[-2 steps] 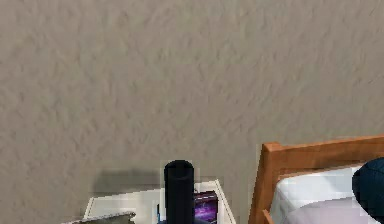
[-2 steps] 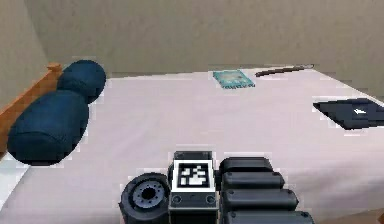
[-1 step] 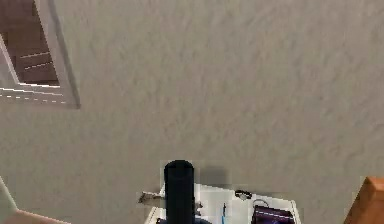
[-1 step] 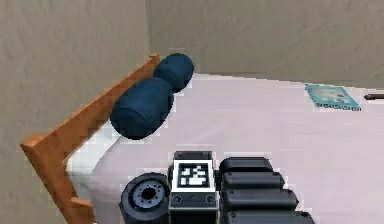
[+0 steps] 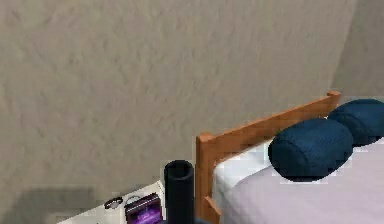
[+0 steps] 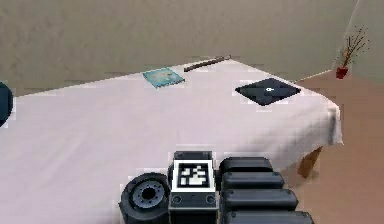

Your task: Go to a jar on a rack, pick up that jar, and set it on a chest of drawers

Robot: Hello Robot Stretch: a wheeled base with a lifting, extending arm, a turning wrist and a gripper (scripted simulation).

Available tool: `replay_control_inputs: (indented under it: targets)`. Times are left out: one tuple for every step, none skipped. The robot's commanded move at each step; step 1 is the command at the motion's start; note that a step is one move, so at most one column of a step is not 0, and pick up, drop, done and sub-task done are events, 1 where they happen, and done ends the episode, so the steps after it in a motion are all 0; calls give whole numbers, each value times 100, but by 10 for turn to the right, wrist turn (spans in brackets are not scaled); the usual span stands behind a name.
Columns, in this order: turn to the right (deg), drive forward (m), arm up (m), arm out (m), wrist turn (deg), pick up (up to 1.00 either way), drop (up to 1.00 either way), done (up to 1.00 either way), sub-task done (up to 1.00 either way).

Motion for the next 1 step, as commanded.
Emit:
replay_control_inputs:
  targets:
    - [450, 0, 0, 0, 0, 0, 0, 0, 0]
